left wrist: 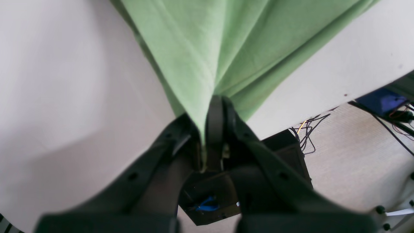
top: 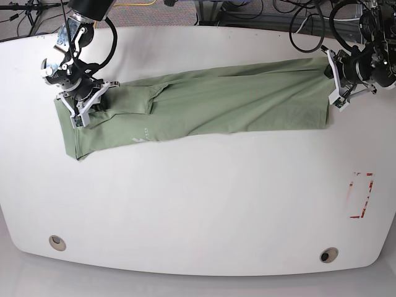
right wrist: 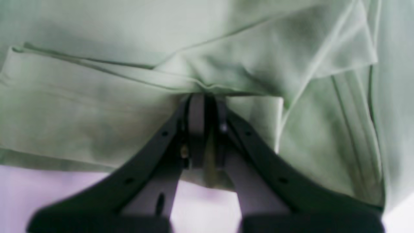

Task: Fold the T-shirt properly
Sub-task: 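Pull the strip's end with the left gripper away from the right gripper, then regrasp the strip's end with the left gripper and lift it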

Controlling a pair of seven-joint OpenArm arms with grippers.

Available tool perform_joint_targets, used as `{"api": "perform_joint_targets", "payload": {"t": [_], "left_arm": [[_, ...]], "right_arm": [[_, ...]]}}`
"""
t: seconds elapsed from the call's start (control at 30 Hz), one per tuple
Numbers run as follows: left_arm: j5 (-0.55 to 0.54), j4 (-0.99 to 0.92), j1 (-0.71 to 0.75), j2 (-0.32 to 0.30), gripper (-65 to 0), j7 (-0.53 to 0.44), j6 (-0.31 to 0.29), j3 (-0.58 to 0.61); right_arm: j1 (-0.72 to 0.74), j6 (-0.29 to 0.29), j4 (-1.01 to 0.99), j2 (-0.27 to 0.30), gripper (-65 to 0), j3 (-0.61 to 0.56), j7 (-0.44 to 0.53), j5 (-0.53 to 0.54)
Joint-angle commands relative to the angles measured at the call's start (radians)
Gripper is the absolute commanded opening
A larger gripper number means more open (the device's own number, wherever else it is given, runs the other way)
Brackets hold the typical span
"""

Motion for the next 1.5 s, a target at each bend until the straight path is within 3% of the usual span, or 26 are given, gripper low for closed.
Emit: {"api": "perform_joint_targets", "payload": {"t": [0.0,0.2,0.6,0.87,1.17,1.3,1.47], "left_arm": [[0.004,0.014,-0.006,-0.015,-64.4,0.001,-0.034,-0.009],[0.004,0.014,-0.006,-0.012,-64.4,0.001,-0.113,-0.009],[0.004,0.014,-0.01,-0.012,-63.1,0.001,-0.12,-0.004],[0.004,0.014,-0.01,-0.011,-42.4,0.001,-0.12,-0.006],[0.004,0.014,-0.012,0.014,-33.6,0.001,-0.126,-0.006],[-0.006,0.014,-0.012,0.014,-36.0,0.001,-0.131,-0.006],[-0.143,0.014,-0.01,0.006,-39.9,0.001,-0.131,-0.007]], "right_arm": [[0.001,0.002,0.01,0.008,-61.0,0.002,-0.021,-0.016],[0.001,0.002,0.01,0.008,-61.0,0.002,-0.021,-0.016],[0.004,0.002,0.01,0.008,-61.0,0.001,-0.021,-0.016],[0.004,0.002,0.013,0.008,-61.0,0.001,-0.021,-0.016],[0.004,0.002,0.013,0.008,-61.0,0.004,-0.021,-0.016],[0.004,0.002,0.013,0.008,-61.0,0.004,-0.021,-0.016],[0.005,0.002,0.013,0.008,-61.0,0.004,-0.021,-0.016]]}}
